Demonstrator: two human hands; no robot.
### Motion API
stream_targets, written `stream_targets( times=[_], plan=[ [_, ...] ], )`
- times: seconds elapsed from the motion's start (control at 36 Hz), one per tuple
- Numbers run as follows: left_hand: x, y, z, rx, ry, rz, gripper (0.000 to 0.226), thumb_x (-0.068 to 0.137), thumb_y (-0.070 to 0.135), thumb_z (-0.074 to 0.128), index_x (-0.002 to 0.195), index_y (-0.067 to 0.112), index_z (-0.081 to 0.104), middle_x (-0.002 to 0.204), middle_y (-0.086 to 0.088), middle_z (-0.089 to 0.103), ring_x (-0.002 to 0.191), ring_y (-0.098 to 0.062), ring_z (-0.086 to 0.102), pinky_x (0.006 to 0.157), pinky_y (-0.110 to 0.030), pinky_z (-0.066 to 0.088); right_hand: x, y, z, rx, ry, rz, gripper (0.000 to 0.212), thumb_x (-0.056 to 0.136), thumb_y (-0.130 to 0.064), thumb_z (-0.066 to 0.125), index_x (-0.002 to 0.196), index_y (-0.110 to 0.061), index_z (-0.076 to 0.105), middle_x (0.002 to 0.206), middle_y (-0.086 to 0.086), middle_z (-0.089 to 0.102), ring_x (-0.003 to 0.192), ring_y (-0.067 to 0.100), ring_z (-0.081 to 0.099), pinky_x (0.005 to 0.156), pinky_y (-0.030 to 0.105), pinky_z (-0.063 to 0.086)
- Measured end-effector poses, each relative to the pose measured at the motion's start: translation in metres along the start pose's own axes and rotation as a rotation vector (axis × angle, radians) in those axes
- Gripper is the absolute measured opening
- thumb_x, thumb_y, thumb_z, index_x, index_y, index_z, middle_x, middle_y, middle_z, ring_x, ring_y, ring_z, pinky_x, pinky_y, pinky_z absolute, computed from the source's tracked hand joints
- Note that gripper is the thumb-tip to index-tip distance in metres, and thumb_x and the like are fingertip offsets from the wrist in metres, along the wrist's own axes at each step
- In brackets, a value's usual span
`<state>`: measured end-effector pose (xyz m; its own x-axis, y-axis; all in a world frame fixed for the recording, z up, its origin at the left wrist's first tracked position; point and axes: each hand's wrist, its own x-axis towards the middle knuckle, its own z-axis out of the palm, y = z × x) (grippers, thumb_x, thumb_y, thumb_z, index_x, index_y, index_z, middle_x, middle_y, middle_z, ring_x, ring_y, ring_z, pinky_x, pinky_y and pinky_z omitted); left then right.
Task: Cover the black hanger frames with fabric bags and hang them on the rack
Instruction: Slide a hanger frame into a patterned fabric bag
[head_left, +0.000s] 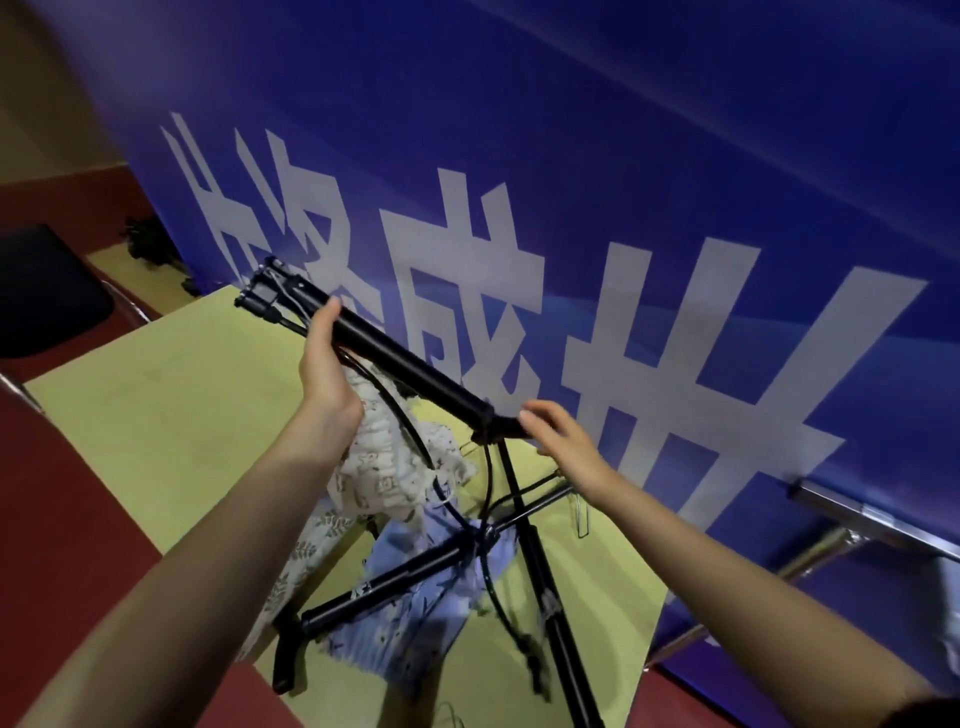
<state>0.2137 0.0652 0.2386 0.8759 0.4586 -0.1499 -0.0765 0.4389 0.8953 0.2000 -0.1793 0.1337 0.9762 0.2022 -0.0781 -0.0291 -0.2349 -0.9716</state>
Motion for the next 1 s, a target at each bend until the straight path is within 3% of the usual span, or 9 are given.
stream_targets(
  times=[0.14, 0.28, 0.39, 0.47, 0.58, 0.67, 0.75, 0.89, 1.0],
  plan=[
    [-0.003, 0.001, -0.007, -0.053, 0.046, -0.044, 0.019, 0.087, 0.043, 0.064, 0.087, 0.025, 0.058, 0.082, 0.009, 0.061, 0.078, -0.005, 0.063, 0.071, -0.023, 0.043, -0.004, 0.013, 0.013, 0.176, -0.095, 0.116, 0.07, 0.075, -0.069, 0.055, 0.131, -0.027, 0.049, 0.13, -0.005, 0.058, 0.12, 0.013, 0.056, 0.094, 0.033, 0.049],
    [-0.014, -0.008, -0.011, -0.015, 0.045, -0.089, 0.037, 0.088, 0.048, 0.062, 0.114, 0.021, 0.059, 0.104, 0.005, 0.061, 0.097, -0.008, 0.057, 0.073, -0.024, 0.038, 0.011, -0.005, 0.029, 0.484, 0.077, 0.084, 0.06, 0.084, -0.062, 0.055, 0.135, -0.035, 0.041, 0.124, 0.002, 0.061, 0.116, 0.02, 0.059, 0.092, 0.039, 0.052],
    [-0.018, -0.006, -0.018, -0.003, 0.028, -0.058, 0.045, 0.092, 0.053, 0.053, 0.127, 0.025, 0.056, 0.117, 0.01, 0.06, 0.105, -0.002, 0.052, 0.089, -0.025, 0.033, 0.016, -0.024, 0.033, 0.347, 0.117, 0.142, 0.037, 0.095, -0.052, 0.048, 0.101, -0.019, 0.066, 0.102, 0.005, 0.069, 0.093, 0.021, 0.066, 0.071, 0.029, 0.054],
    [-0.017, -0.003, -0.026, 0.08, -0.035, -0.042, 0.048, 0.092, 0.061, 0.047, 0.13, 0.032, 0.053, 0.125, 0.014, 0.057, 0.115, -0.007, 0.047, 0.101, -0.032, 0.03, 0.017, -0.029, 0.041, 0.332, 0.109, 0.164, 0.046, 0.097, -0.049, 0.046, 0.068, -0.016, 0.06, 0.068, -0.001, 0.061, 0.062, 0.011, 0.057, 0.054, 0.023, 0.043],
    [-0.019, -0.006, -0.025, 0.277, -0.192, -0.008, 0.044, 0.096, 0.053, 0.045, 0.132, 0.03, 0.052, 0.122, 0.017, 0.055, 0.109, 0.0, 0.048, 0.095, -0.024, 0.025, 0.02, -0.032, 0.051, 0.44, 0.096, 0.18, 0.039, 0.097, -0.025, 0.048, 0.061, -0.013, 0.05, 0.054, -0.006, 0.056, 0.06, 0.013, 0.049, 0.051, 0.024, 0.038],
    [-0.018, -0.011, -0.029, 0.396, -0.286, -0.037, 0.034, 0.094, 0.048, 0.052, 0.115, 0.024, 0.063, 0.114, 0.008, 0.064, 0.11, -0.005, 0.053, 0.087, -0.02, 0.03, 0.017, -0.038, 0.053, 0.433, 0.068, 0.18, 0.031, 0.095, -0.019, 0.047, 0.065, -0.013, 0.05, 0.055, -0.006, 0.056, 0.06, 0.012, 0.049, 0.051, 0.022, 0.038],
    [-0.012, -0.016, -0.037, 0.486, -0.333, -0.024, 0.024, 0.087, 0.052, 0.057, 0.084, 0.03, 0.067, 0.096, 0.006, 0.066, 0.109, -0.015, 0.057, 0.095, -0.031, 0.034, 0.015, -0.037, 0.05, 0.478, 0.029, 0.153, 0.023, 0.096, -0.032, 0.052, 0.087, -0.013, 0.059, 0.071, 0.0, 0.06, 0.068, 0.014, 0.054, 0.062, 0.025, 0.042],
    [-0.009, -0.017, -0.037, 0.411, -0.233, 0.063, 0.042, 0.086, 0.047, 0.063, 0.098, 0.008, 0.062, 0.092, -0.003, 0.062, 0.096, -0.019, 0.062, 0.084, -0.029, 0.042, 0.004, -0.017, 0.064, 0.491, -0.019, 0.165, 0.067, 0.081, -0.065, 0.057, 0.126, -0.016, 0.052, 0.116, 0.001, 0.063, 0.107, 0.016, 0.059, 0.089, 0.034, 0.046],
    [-0.012, -0.013, -0.027, 0.326, -0.152, 0.103, 0.023, 0.093, 0.03, 0.06, 0.098, 0.008, 0.058, 0.084, 0.001, 0.059, 0.074, -0.005, 0.061, 0.063, -0.011, 0.046, -0.015, 0.002, 0.083, 0.267, -0.124, 0.284, 0.052, 0.099, -0.055, 0.028, 0.133, -0.022, 0.05, 0.12, -0.005, 0.066, 0.11, 0.006, 0.058, 0.101, 0.036, 0.035]
  ],
)
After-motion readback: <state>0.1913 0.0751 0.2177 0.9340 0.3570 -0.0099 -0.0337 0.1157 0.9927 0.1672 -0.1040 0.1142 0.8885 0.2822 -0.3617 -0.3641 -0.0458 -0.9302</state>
